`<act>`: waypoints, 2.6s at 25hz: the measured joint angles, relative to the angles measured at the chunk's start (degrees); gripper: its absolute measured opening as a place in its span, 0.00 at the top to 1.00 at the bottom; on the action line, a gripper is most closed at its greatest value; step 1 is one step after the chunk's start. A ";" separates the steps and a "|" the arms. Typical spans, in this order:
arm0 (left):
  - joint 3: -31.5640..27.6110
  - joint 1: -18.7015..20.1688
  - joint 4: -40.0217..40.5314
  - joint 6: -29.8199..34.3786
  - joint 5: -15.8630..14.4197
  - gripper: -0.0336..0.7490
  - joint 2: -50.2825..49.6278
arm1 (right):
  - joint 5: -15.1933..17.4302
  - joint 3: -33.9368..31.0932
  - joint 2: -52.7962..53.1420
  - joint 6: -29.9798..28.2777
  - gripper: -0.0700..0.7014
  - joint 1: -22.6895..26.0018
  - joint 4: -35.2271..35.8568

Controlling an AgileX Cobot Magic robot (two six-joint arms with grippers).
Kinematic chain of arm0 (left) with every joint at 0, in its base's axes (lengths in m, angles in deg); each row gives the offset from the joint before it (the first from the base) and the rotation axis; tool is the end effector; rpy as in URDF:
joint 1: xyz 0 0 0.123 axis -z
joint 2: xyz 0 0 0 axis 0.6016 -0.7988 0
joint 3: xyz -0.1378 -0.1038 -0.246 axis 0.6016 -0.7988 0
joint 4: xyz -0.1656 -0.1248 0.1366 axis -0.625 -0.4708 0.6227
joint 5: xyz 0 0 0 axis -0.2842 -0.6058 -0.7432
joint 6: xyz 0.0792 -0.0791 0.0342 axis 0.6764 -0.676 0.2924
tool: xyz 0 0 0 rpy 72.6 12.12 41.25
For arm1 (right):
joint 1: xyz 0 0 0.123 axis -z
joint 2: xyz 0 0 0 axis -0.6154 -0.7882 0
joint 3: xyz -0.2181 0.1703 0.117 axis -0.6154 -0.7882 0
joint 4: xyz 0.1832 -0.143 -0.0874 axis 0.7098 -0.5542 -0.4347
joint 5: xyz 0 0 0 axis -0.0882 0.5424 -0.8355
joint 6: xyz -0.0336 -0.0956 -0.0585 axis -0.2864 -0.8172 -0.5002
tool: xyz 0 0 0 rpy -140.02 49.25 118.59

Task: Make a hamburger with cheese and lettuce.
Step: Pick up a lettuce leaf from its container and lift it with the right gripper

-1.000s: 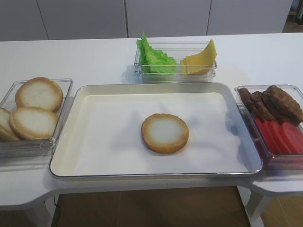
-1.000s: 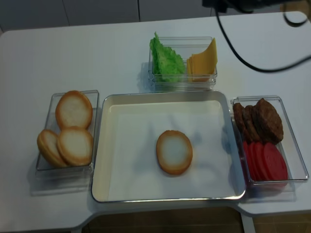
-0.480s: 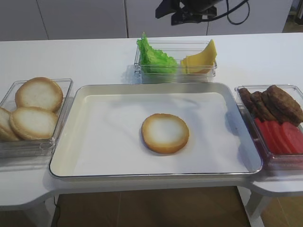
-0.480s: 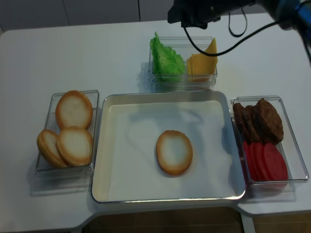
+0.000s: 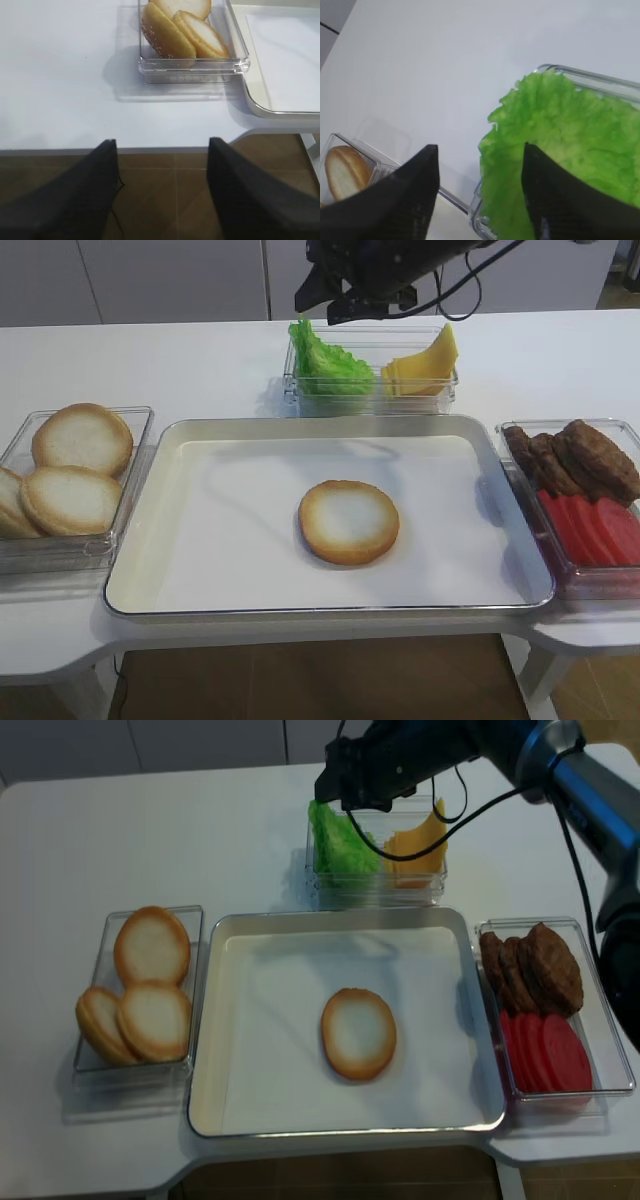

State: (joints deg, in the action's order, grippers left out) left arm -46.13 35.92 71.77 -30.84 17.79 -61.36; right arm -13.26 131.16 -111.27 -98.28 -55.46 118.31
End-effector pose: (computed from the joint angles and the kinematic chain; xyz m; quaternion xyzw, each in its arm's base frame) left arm -0.0087 -0.0002 0.2481 -0.0430 0.8809 -0.0142 0.4711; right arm 0.4836 0.2234 0.2713 -0.1324 0.8694 0.3780 0.2892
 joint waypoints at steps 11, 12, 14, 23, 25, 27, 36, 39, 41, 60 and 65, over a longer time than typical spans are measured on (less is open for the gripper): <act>0.00 0.00 0.00 0.00 0.00 0.42 0.00 | -3.18 0.00 -2.71 0.00 0.39 -0.33 -0.60; 0.00 0.00 0.00 0.00 0.00 0.42 0.00 | -3.33 0.00 -2.84 0.00 0.39 -0.33 -0.60; 0.00 0.00 0.00 0.00 0.00 0.42 0.00 | -3.74 0.00 -2.97 0.00 0.39 -0.33 -0.60; 0.00 0.00 0.00 0.00 0.00 0.42 0.00 | -4.80 0.12 -3.80 0.00 0.39 -0.33 -0.60; 0.00 0.00 0.00 0.00 0.00 0.42 0.00 | -4.89 0.12 -3.99 0.04 0.39 -0.33 -0.60; 0.00 0.00 0.00 0.00 0.00 0.42 0.00 | -4.89 0.12 -3.99 0.13 0.39 -0.33 -0.60; 0.00 0.00 0.00 0.00 0.00 0.42 0.00 | -4.54 0.25 -3.99 0.13 0.63 -0.33 -2.74; 0.00 0.00 0.00 0.00 0.00 0.42 0.00 | -4.54 0.25 -3.99 0.13 0.73 -0.33 -2.74; 0.00 0.00 0.00 0.00 0.00 0.42 0.00 | -4.43 0.25 -3.99 0.13 0.78 -0.33 -2.74; 0.00 0.00 0.00 0.00 0.00 0.42 0.00 | -2.71 0.36 -3.99 0.26 0.88 -0.33 -2.25; 0.00 0.00 0.00 0.00 0.00 0.42 0.00 | -2.21 0.36 -3.99 0.26 0.88 -0.33 -2.25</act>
State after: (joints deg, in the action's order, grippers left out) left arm -46.13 35.92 71.77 -30.84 17.79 -61.36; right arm -15.47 131.52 -115.26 -98.02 -55.79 116.06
